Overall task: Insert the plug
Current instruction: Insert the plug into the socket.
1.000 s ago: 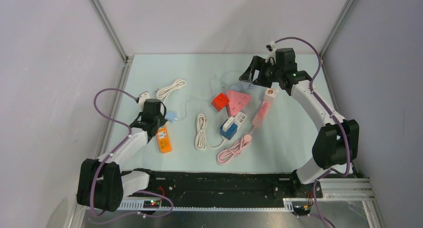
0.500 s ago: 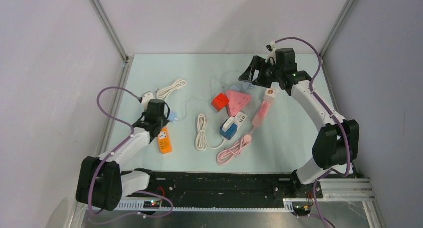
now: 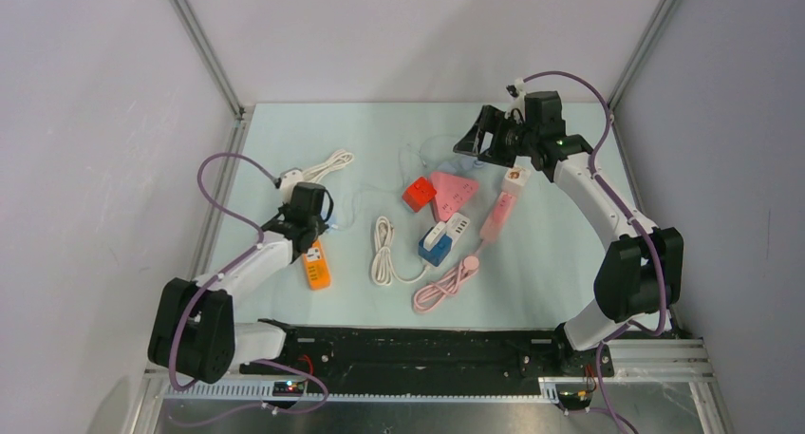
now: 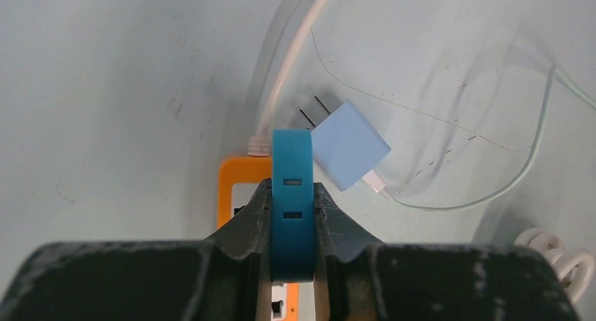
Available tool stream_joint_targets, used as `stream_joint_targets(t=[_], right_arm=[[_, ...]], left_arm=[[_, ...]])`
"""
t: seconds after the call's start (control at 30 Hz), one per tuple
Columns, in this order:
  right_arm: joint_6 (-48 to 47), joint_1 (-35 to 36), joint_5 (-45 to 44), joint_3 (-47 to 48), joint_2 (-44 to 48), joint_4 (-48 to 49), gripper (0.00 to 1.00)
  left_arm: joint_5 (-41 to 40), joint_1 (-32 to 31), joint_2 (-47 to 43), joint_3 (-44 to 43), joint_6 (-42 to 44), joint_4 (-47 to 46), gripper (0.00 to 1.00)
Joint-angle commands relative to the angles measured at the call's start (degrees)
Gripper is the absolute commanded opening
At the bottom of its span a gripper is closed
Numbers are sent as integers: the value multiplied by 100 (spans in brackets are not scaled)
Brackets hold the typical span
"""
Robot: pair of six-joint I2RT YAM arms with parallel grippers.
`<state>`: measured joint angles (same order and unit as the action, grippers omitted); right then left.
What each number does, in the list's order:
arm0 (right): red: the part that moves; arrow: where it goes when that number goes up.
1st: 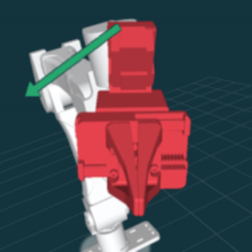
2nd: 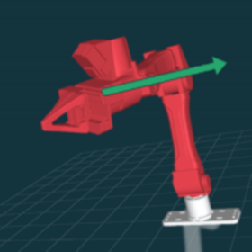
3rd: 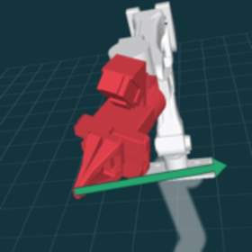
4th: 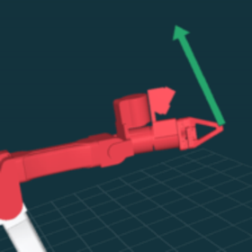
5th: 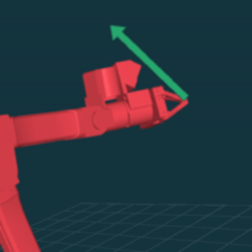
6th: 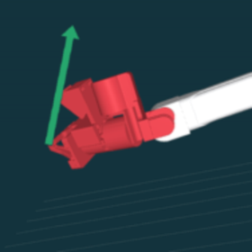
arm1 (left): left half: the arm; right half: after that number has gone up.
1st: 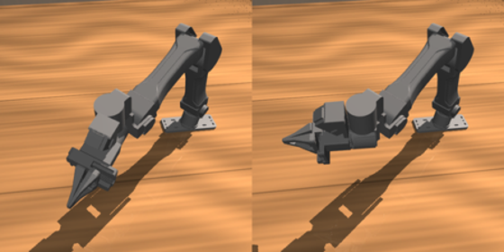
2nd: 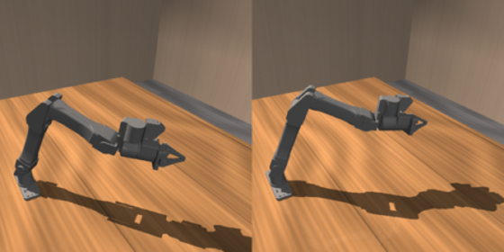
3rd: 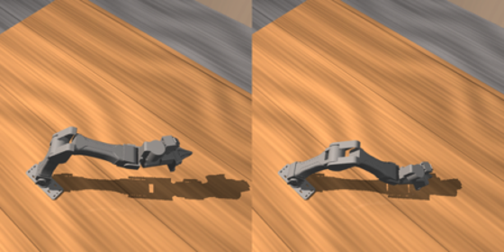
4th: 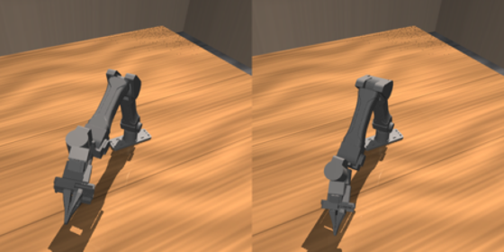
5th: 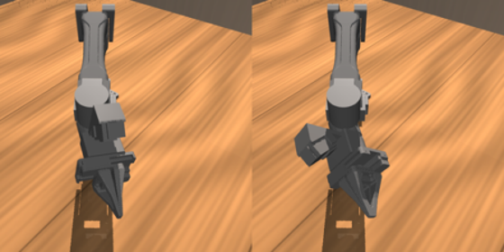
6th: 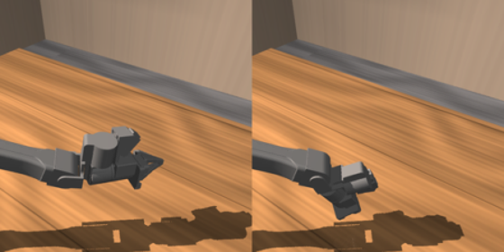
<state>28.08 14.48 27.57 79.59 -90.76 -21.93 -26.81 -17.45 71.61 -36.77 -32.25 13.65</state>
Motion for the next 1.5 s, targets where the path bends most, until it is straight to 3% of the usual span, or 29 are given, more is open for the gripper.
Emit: stream_joint_targets(t=[0.0, 0.2, 0.4, 0.67, 0.87, 1.1, 1.27, 1.47], right_arm=[[138, -16, 150, 17, 175, 270, 85], [-234, 227, 87, 318, 127, -35, 86], [-1104, 1400, -1073, 843, 26, -628, 92], [-1051, 2972, -1799, 697, 90, -488, 99], [-632, 3710, -2029, -280, 429, 522, 87], [-397, 4639, -3202, -1097, 386, 1716, 77], [-756, 5244, -3914, -1191, -139, 2651, 85], [-894, 5939, -4797, -1364, -750, 3091, 97]], left_arm=[[586, -74, 186, -101, -555, 469, 0], [181, -174, -92, -47, -776, 475, 0], [84, -173, -491, 348, -937, 486, 0], [199, -169, -719, 513, -580, 529, 0], [526, -39, -669, 451, 102, 387, 0], [1268, 359, -868, 496, 461, 214, 0], [1336, 368, -1187, 520, 543, 226, 0], [1478, 392, -1450, 665, 524, 235, 0]])
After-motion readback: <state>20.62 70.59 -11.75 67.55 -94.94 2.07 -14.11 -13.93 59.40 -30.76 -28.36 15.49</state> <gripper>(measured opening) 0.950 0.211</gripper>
